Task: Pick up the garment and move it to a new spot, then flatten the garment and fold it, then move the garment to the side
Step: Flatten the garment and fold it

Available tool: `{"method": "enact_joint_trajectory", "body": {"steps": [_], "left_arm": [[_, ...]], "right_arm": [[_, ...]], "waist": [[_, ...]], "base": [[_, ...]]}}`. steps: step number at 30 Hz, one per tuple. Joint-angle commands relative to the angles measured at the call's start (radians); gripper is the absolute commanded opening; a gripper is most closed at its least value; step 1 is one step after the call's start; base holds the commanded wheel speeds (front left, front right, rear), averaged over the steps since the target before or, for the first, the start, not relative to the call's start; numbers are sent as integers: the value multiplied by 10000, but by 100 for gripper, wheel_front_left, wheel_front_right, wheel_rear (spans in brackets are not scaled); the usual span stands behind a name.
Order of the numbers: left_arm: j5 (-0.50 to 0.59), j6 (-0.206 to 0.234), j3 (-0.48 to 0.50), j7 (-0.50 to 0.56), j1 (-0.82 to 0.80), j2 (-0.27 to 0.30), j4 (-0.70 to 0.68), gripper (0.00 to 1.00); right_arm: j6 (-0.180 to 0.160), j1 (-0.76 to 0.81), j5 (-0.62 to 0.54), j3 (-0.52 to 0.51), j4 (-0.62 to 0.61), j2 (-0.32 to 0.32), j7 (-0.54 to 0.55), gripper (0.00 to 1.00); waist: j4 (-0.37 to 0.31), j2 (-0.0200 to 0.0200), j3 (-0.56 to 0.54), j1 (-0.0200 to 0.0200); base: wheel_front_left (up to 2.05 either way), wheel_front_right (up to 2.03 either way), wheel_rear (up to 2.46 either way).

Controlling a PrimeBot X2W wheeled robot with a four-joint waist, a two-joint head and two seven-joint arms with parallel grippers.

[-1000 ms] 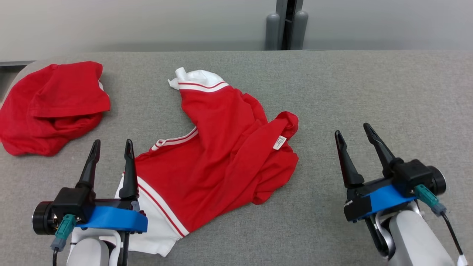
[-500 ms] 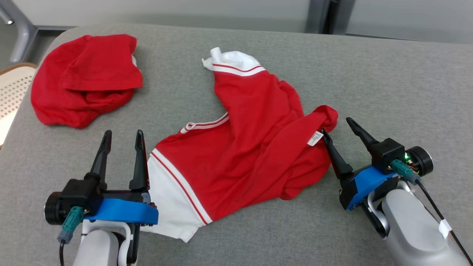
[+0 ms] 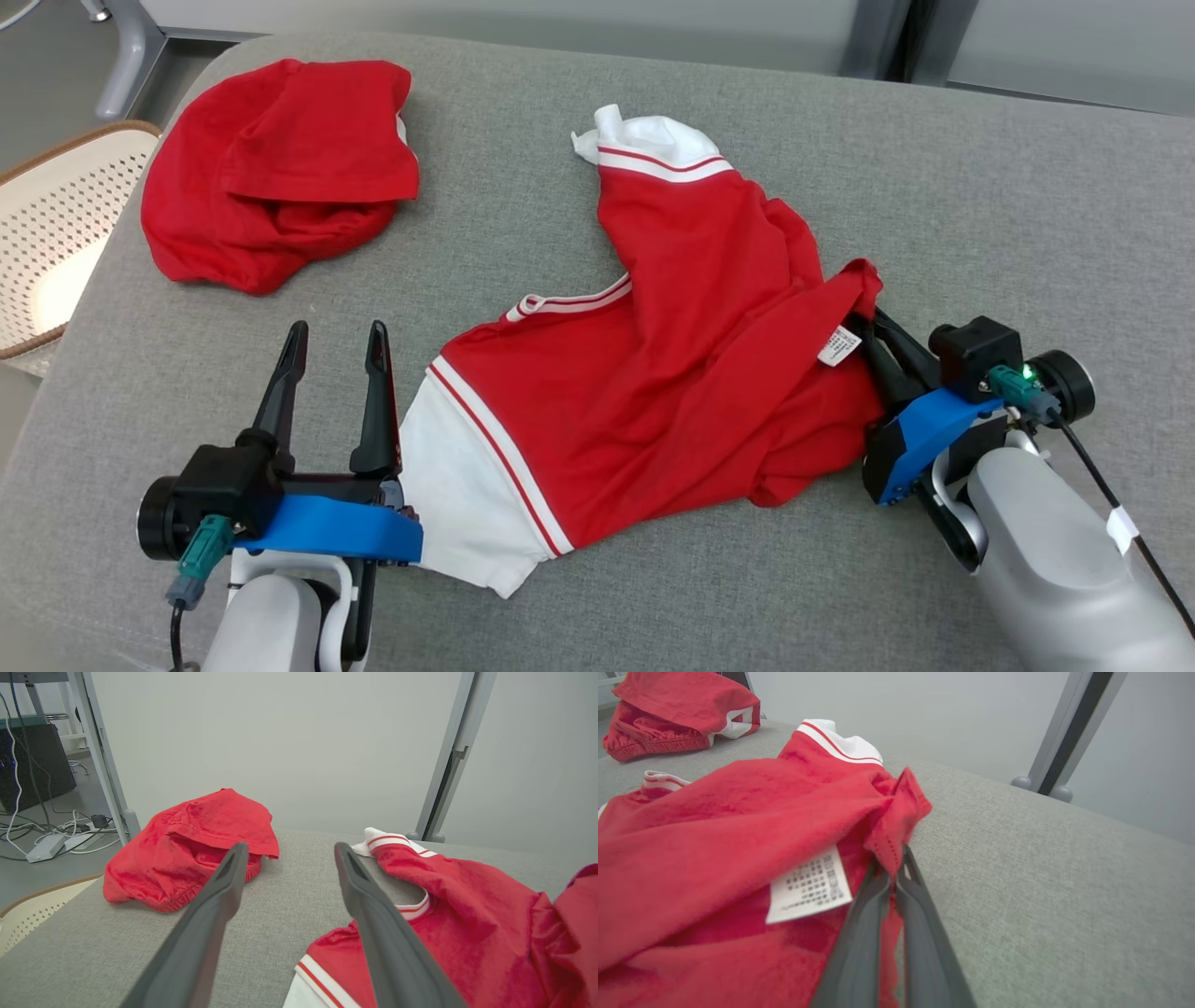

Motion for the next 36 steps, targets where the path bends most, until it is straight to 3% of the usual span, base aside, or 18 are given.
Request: {"method": "enact_joint_trajectory", "body": {"steps": [1,12,16,21,28,36], "left_arm": [[-10,52,4,-46,77,29,-16,100],[153,-89,293,-46,375,31,105,100],[200,-157,382,-46,504,32,194,100],[251,-207,505,-46,772,32,294,100],[339,-288,687,-46,1108,35,378,100],[411,-347,867,-46,1341,32,408,100]], "right_arm": [[-7,-50,74,-1,-22,-119,-2,0],[-7,-371,-153,-1187,-1201,-792,-3,0],[-7,61,-310,-1159,-1723,-748,-2,0],[-7,1126,-312,-1191,-2697,-571,-3,0],[-7,3899,-235,-1394,-4389,-242,-3,0],[-7,6155,15,-780,-5209,-245,78,0]], "waist": [[-50,0,-33,-1],[-883,0,-488,-1],[-1255,0,-701,-1],[-1776,0,-978,-1],[-2379,0,-1295,-1],[-3014,0,-1421,-1]], "base": [[0,0,0],[0,0,0],[0,0,0],[0,0,0],[0,0,0],[0,0,0]]}}
